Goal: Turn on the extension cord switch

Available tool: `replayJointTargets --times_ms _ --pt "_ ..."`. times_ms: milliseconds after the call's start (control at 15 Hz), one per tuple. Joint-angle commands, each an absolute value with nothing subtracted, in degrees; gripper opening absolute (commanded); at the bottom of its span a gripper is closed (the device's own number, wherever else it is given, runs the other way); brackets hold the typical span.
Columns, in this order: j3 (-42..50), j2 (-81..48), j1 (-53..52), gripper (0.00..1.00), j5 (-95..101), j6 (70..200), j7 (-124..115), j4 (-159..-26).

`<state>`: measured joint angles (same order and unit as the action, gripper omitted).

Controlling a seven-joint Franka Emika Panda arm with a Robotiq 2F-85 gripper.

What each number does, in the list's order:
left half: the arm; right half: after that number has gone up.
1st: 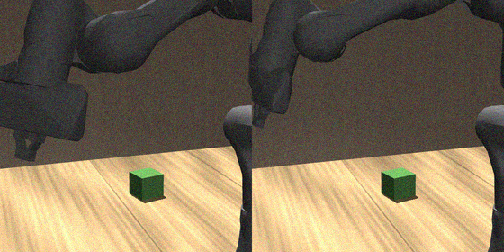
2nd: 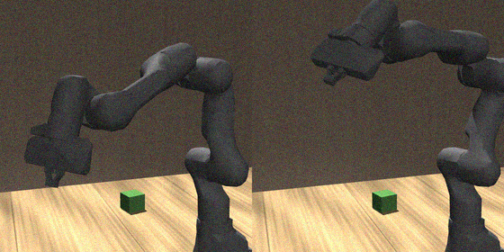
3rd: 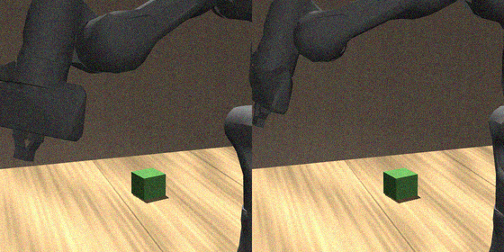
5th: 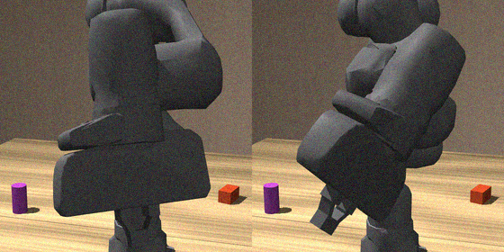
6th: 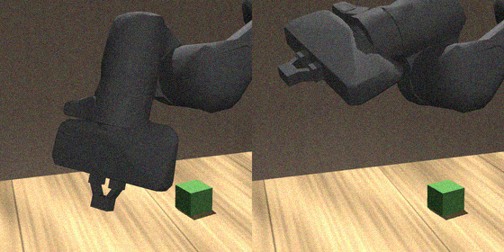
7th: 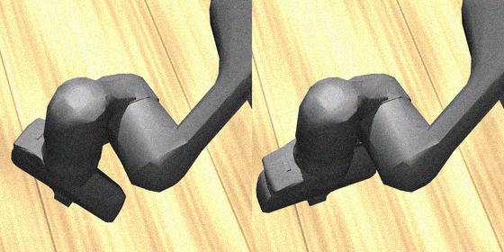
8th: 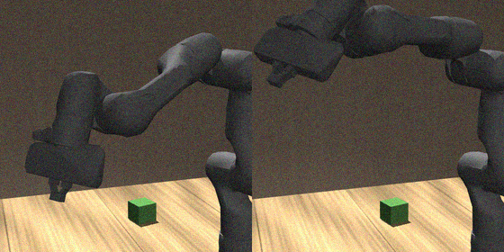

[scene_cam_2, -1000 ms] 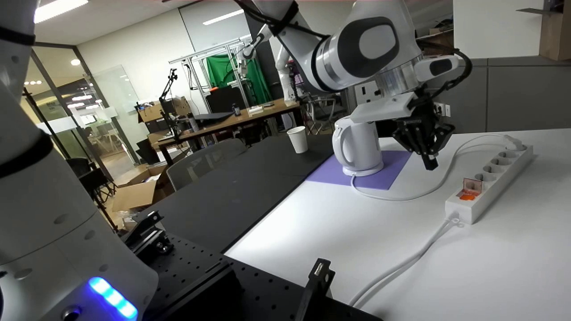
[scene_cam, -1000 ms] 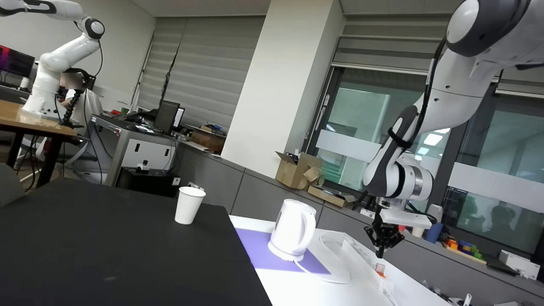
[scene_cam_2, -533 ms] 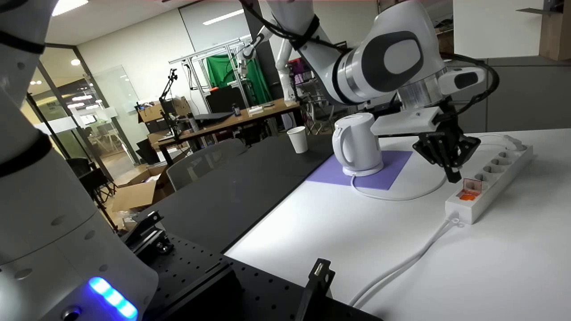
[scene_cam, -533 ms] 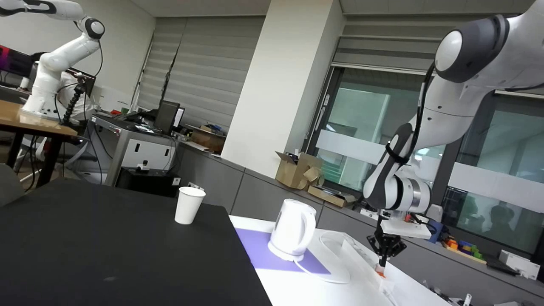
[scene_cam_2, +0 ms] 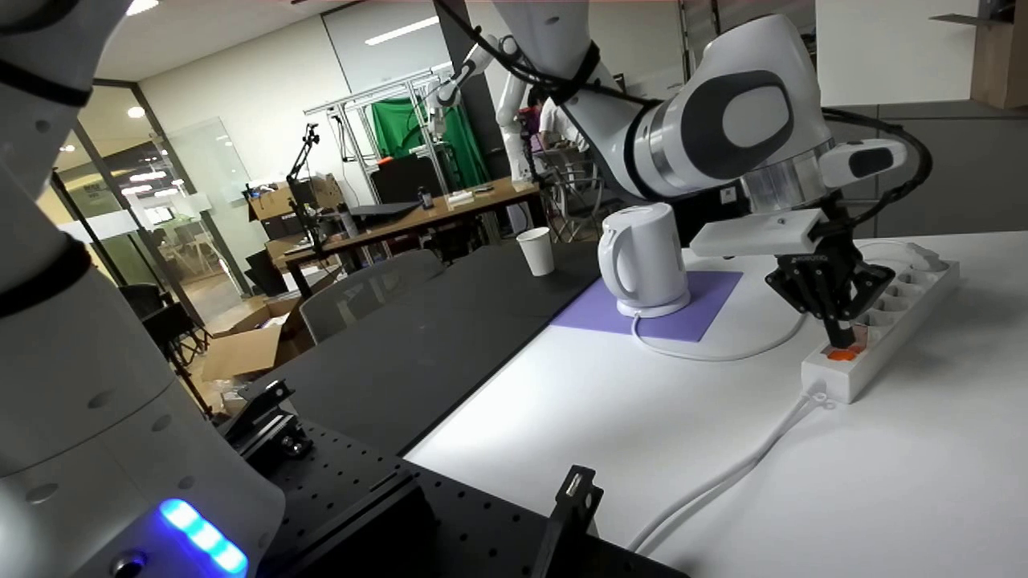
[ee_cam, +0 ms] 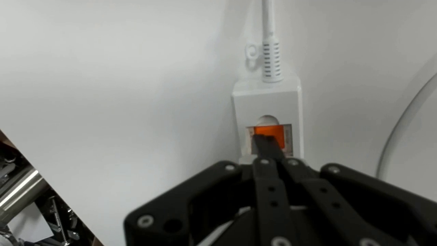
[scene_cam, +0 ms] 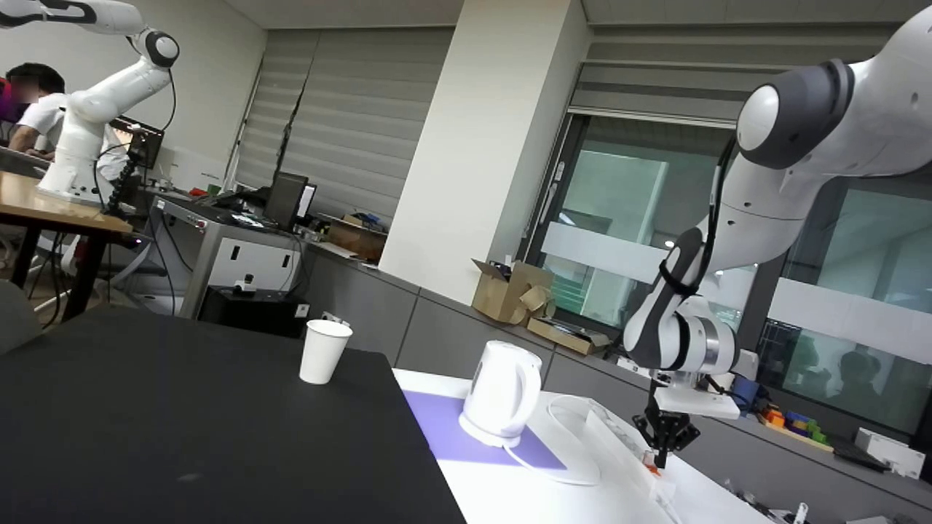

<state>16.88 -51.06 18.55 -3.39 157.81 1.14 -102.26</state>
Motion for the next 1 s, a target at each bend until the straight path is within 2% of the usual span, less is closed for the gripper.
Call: replayJointTargets --times_ms 0,667,933 --pt "16.12 -53.05 19.75 0.0 -3.12 156.07 -0.55 -98.64" --pt "15.28 -54.8 19.86 0.0 -3.15 155.37 -0.4 -97.36" --pt "11.7 -55.1 23.74 0.0 -4.32 153.63 3.27 -96.04"
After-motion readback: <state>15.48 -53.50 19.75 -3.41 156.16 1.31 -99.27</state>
